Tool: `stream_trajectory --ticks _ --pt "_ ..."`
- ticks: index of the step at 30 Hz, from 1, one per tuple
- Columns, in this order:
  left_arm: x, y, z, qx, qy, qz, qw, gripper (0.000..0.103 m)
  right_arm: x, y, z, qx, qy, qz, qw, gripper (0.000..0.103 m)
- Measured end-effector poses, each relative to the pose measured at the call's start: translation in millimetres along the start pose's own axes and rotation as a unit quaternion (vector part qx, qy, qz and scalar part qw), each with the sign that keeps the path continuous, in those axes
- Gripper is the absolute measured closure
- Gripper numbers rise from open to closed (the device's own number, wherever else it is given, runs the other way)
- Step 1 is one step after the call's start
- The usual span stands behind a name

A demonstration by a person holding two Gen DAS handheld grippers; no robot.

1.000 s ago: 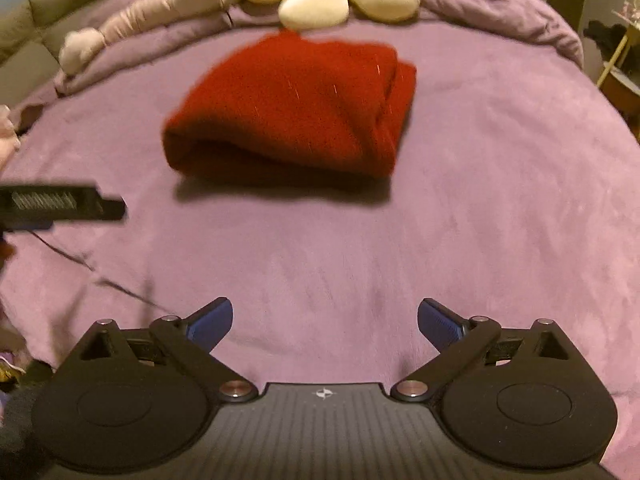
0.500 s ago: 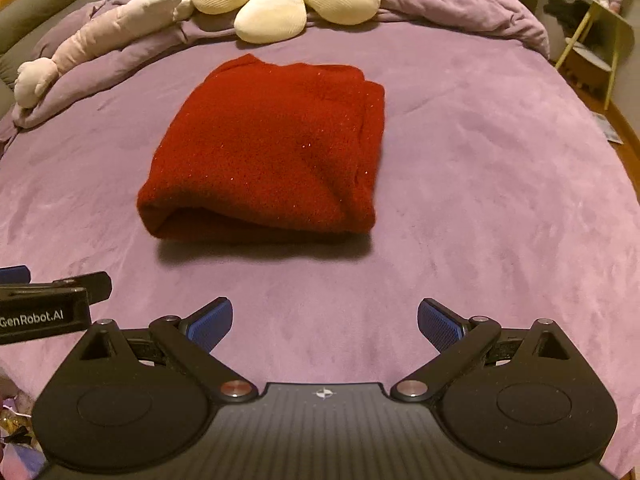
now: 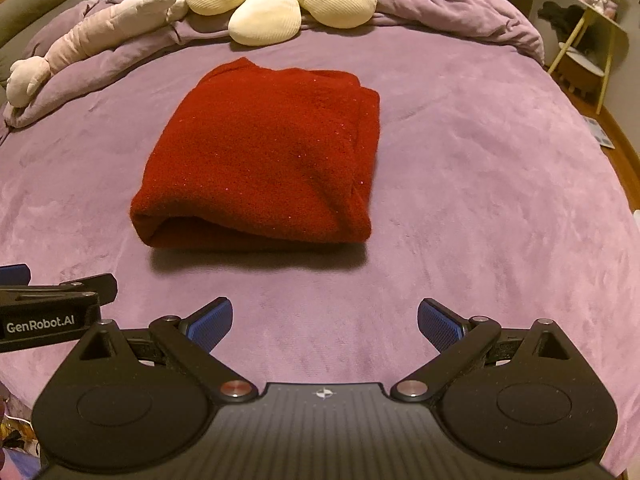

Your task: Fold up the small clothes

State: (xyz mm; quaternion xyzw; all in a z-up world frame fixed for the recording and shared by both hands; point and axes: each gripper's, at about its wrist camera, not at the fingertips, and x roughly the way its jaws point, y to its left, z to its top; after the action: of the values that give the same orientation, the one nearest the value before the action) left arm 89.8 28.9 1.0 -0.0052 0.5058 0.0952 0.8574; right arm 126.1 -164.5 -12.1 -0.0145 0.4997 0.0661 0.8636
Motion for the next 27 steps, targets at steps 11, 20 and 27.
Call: stream_trajectory --ticks 11,20,27 --pt "-2 -4 0 0.003 -0.005 -0.002 1.0 0.0 0 -4 1 0.012 0.001 -0.001 1.0 0.004" --pt "-3 -9 1 0.019 -0.014 0.013 0.9996 0.0 2 -5 0 0.015 0.005 -0.001 1.0 0.004" --pt "0 -7 1 0.014 -0.007 0.009 0.9998 0.0 2 -7 0 0.019 0.004 0.001 1.0 0.004"
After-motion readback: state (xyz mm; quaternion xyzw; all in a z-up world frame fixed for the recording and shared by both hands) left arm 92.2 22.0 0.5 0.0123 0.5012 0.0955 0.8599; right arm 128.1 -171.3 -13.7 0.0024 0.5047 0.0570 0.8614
